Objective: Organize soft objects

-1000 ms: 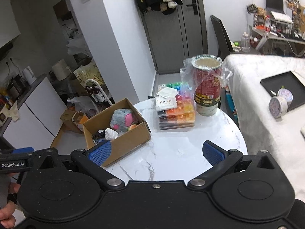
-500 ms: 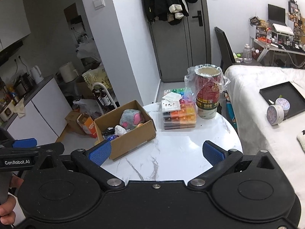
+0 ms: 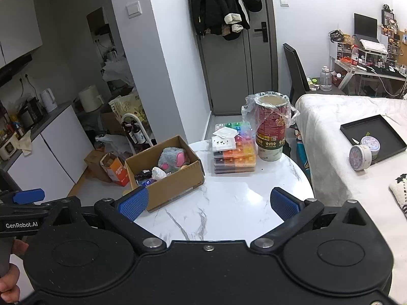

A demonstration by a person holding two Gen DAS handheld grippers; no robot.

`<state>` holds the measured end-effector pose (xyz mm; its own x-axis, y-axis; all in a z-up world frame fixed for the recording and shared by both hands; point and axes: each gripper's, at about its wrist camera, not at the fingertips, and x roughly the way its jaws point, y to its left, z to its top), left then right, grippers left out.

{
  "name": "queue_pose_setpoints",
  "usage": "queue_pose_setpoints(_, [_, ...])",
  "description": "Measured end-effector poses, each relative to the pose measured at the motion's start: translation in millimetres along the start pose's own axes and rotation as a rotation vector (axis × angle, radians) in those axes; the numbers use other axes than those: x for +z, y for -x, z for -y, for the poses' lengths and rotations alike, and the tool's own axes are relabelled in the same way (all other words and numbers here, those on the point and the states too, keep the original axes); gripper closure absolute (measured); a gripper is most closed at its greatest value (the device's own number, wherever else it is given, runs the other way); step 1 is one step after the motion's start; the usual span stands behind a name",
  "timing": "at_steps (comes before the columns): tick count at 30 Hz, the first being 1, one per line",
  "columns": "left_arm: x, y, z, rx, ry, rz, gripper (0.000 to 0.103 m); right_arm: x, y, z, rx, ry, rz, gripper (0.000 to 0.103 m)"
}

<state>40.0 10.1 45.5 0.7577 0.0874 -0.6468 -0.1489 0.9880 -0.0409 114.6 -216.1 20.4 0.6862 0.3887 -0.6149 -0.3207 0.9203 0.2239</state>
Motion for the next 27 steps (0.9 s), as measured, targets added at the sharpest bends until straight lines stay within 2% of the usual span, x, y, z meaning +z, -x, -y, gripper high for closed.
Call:
queue_pose_setpoints(22, [-15,2,-1,-0.025,0.005,-0.002,0.004,-14,5,-4,0.016,0.013,-0.014,0.000])
queue_pose_setpoints(27, [-16,1,0,-0.011,-0.007,0.003,0.004,-13,4,-5,0.008,0.014,-0.018,0.000])
